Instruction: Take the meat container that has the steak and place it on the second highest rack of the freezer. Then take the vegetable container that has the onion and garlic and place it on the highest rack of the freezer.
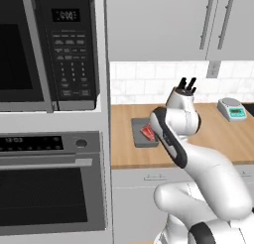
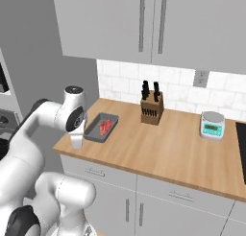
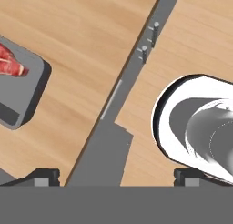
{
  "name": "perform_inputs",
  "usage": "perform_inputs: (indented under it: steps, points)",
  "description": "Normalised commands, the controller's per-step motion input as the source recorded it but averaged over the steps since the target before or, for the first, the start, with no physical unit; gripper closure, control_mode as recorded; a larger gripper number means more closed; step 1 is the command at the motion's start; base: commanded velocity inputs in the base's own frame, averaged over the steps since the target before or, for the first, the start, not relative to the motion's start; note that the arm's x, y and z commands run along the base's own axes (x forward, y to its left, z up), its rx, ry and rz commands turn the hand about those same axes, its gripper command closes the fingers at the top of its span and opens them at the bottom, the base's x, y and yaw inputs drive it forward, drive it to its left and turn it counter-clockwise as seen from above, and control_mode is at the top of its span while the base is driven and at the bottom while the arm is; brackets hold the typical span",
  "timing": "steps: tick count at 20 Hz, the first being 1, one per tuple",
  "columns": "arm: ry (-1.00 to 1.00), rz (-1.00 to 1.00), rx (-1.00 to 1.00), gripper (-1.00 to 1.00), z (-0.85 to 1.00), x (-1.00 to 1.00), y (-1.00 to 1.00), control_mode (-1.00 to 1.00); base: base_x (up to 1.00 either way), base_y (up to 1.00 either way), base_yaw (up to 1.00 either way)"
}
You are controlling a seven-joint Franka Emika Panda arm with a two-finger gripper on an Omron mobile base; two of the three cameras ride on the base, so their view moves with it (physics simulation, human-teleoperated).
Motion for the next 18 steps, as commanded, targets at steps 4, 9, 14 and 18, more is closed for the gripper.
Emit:
perform_inputs:
  steps: [4, 9, 14, 18]
  points:
    - [0.00, 0.00, 0.02, -1.00, -0.19, 0.25, 0.00, -1.00, 0.00, 0.00, 0.00]
    - [0.00, 0.00, 0.00, -1.00, -0.23, 0.23, 0.00, -1.00, 0.00, 0.00, 0.00]
    - [0.00, 0.00, 0.00, -1.00, -0.20, 0.22, 0.00, -1.00, 0.00, 0.00, 0.00]
    - [0.00, 0.00, 0.00, -1.00, -0.20, 0.29, 0.00, -1.00, 0.00, 0.00, 0.00]
